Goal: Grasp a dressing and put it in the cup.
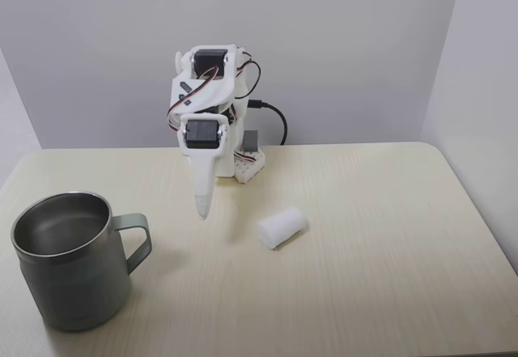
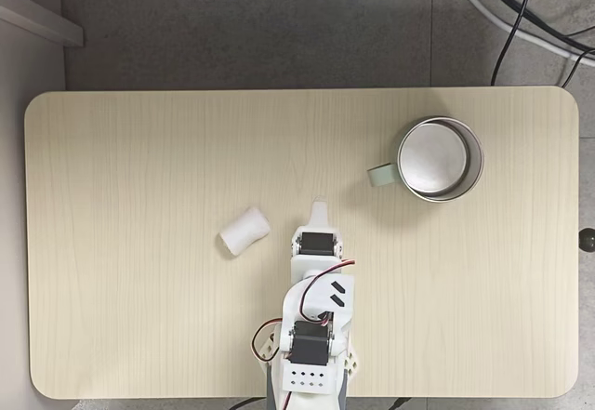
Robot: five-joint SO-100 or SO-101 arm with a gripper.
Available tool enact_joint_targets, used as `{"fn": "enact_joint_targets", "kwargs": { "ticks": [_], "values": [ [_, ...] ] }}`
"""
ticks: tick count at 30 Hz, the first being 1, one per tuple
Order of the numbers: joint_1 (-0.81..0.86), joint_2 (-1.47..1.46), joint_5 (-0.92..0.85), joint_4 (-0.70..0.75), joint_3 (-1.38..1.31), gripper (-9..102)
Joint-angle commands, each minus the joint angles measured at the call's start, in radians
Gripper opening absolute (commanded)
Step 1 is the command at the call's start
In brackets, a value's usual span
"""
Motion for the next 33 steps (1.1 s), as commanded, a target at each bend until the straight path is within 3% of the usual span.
{"fn": "enact_joint_targets", "kwargs": {
  "ticks": [1, 26, 33],
  "values": [
    [-0.038, 0.002, -0.040, -0.011, 0.005, 0],
    [-0.037, 0.002, -0.052, -0.034, 0.008, 0],
    [-0.072, 0.002, -0.060, 0.032, 0.219, 0]
  ]
}}
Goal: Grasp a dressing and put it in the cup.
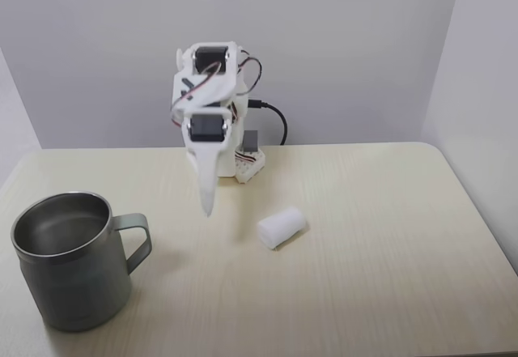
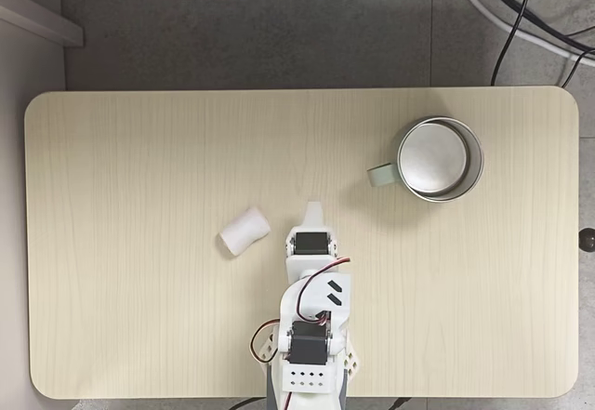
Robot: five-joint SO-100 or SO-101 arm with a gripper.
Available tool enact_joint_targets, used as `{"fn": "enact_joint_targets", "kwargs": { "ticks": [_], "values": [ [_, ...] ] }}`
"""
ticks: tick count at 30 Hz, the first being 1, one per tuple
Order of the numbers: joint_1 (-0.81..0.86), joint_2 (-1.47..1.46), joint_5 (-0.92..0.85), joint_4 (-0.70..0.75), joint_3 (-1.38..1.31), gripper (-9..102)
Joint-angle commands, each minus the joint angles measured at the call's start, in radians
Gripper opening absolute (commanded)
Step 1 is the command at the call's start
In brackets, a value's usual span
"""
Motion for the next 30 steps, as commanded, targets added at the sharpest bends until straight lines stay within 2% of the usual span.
{"fn": "enact_joint_targets", "kwargs": {
  "ticks": [1, 12, 19, 25, 30],
  "values": [
    [-0.057, -0.005, -0.015, 0.054, 0.156, 0],
    [-0.267, 0.446, -0.006, 0.245, 0.614, 2],
    [-0.342, 0.862, 0.002, 0.486, 0.923, 12],
    [-0.419, 1.131, -0.038, 0.589, 1.034, 17],
    [-0.449, 1.279, -0.115, 0.568, 0.994, 19]
  ]
}}
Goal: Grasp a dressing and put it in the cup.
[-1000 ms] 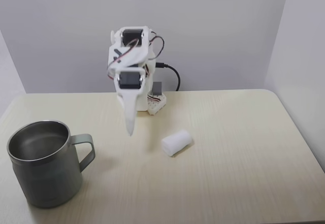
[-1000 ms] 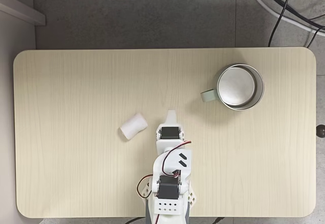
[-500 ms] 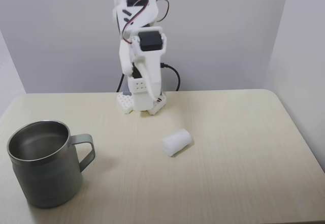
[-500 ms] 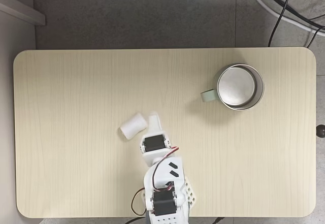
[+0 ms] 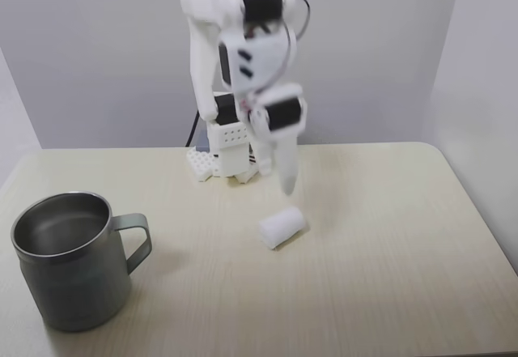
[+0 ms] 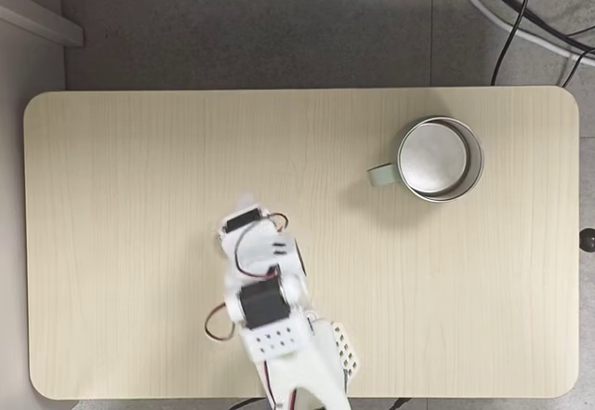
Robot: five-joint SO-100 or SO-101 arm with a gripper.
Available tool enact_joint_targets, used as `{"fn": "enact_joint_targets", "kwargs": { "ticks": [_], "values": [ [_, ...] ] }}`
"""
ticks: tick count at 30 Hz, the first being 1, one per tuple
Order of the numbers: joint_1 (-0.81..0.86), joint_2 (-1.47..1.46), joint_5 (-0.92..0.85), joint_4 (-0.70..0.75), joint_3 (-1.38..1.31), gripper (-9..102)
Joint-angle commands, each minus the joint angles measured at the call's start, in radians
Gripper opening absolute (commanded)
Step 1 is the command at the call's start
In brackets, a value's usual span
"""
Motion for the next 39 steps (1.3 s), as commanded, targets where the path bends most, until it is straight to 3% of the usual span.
{"fn": "enact_joint_targets", "kwargs": {
  "ticks": [1, 13, 22, 29, 32, 36, 39],
  "values": [
    [-0.020, 0.063, -0.043, -0.029, -0.008, 20],
    [-0.064, 0.144, -0.273, -0.233, -0.282, 20],
    [-0.110, 0.222, -0.287, -0.414, -0.431, 20],
    [-0.115, 0.241, -0.284, -0.423, -0.423, 19],
    [-0.121, 0.244, -0.301, -0.425, -0.426, 15],
    [-0.127, 0.244, -0.307, -0.428, -0.430, 0],
    [-0.121, 0.215, -0.314, -0.431, -0.445, 0]
  ]
}}
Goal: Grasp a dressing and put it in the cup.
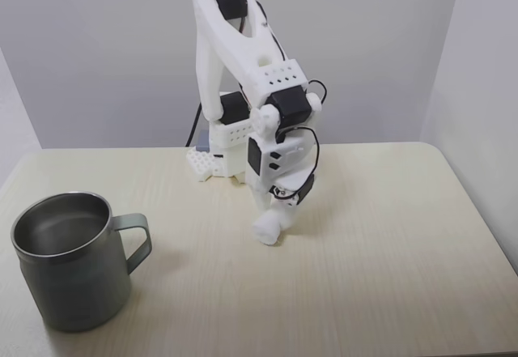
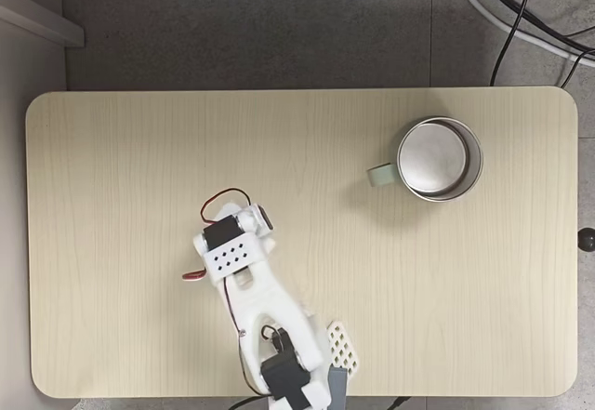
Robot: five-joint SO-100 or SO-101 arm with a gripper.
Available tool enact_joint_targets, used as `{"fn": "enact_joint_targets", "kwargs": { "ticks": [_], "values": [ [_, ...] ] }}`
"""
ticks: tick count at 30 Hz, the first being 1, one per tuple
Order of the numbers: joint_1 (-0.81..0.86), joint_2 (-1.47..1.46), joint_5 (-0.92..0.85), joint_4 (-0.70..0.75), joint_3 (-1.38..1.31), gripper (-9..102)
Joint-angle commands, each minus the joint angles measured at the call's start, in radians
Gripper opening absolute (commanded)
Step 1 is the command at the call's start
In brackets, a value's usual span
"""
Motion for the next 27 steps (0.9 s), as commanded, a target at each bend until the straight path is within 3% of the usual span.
{"fn": "enact_joint_targets", "kwargs": {
  "ticks": [1, 5, 17, 22, 27],
  "values": [
    [0.002, -0.044, -0.012, -0.008, -0.020, 0],
    [0.015, -0.121, -0.021, 0.067, 0.009, 0],
    [0.135, -0.417, -0.112, 0.529, 0.390, 0],
    [0.187, -0.449, -0.146, 0.640, 0.529, 0],
    [0.285, -0.460, -0.196, 0.638, 0.560, 0]
  ]
}}
